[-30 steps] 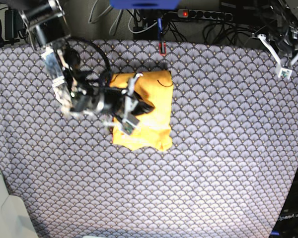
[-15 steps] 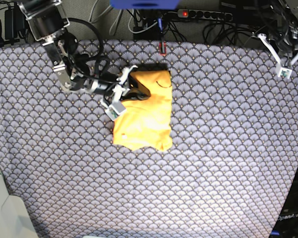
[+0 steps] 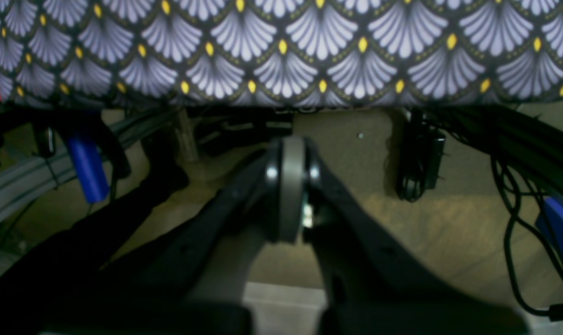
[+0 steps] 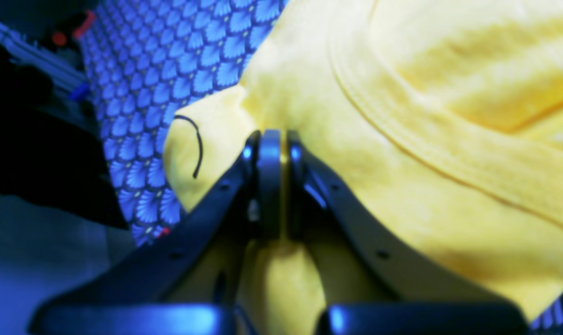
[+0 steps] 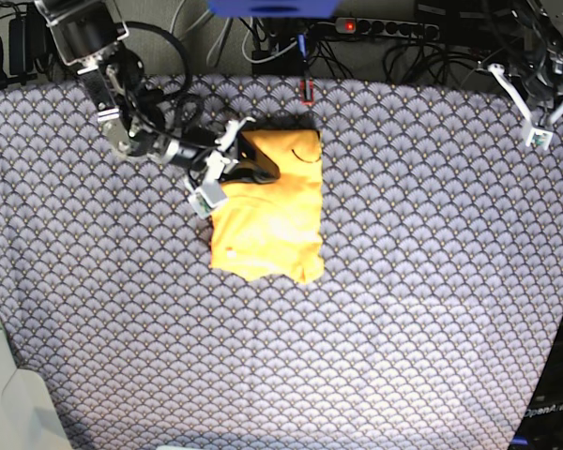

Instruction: Fold the T-shirt properly

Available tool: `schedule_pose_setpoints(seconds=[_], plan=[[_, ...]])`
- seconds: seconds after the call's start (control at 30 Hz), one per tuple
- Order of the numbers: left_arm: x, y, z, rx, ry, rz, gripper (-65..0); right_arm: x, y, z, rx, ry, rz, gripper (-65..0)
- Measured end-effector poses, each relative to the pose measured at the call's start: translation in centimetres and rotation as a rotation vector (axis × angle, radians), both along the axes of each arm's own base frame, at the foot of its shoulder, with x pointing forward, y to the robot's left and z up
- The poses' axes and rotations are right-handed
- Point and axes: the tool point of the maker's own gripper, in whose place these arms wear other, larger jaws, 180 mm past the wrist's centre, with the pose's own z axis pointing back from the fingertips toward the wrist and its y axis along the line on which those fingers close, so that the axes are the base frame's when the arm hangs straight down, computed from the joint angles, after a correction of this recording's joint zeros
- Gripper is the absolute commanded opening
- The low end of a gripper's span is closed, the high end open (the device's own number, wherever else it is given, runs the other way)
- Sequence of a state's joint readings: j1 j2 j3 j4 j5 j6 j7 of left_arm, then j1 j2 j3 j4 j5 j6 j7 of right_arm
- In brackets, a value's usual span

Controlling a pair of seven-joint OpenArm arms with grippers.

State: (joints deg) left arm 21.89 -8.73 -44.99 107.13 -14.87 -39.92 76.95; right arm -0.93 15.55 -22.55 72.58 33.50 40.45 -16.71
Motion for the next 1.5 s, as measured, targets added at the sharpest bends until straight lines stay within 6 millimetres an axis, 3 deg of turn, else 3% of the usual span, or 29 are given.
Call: schedule_pose_setpoints(seconds=[0.3,0.43,0.57,0.67,0.77,0.87,1.1,1.2,1.3,1.43,1.5], plan=[[0.0,0.0,0.0,0.0,0.0,0.0,-65.0,-0.9,0.0,-0.1,0.026,0.014,-0.016,-64.0],[0.0,0.0,0.0,0.0,0.0,0.0,-65.0,-1.6,0.3,0.6,-0.087,-0.016,0.077,-64.0],[0.0,0.1,0.1,0.002,-0.001,0.0,-65.0,-2.9,0.0,3.4,-0.24,-0.111,0.212,-64.1],[-0.1,0.2,0.2,0.007,-0.002,0.004,-65.0,-3.2,0.2,7.5,-0.256,-0.221,0.234,-64.1],[0.1,1.4,2.0,0.05,-0.052,0.033,-65.0,-4.0,-0.7,9.6,-0.288,-0.267,0.215,-64.0],[-1.0,3.0,2.8,0.098,-0.049,0.065,-65.0,-5.6,-2.2,8.7,-0.314,-0.208,0.183,-64.1],[-2.0,2.8,2.7,0.094,-0.103,0.015,-65.0,-9.9,-8.5,5.8,-0.357,-0.056,0.028,-64.2],[-2.7,2.4,1.6,0.132,-0.051,-0.038,-65.0,-11.3,-12.0,5.3,-0.401,-0.005,-0.059,-64.4],[-1.7,0.6,0.5,0.13,-0.075,-0.096,-65.0,-13.5,-14.5,4.6,-0.389,0.053,-0.168,-64.4],[-3.0,-3.8,-3.9,0.07,-0.01,-0.16,-65.0,-16.7,-17.4,2.7,-0.357,0.139,-0.307,-64.4],[-3.9,-6.0,-6.3,0.032,0.014,-0.182,-65.0,-18.3,-19.7,0.9,-0.39,0.189,-0.376,-64.5]])
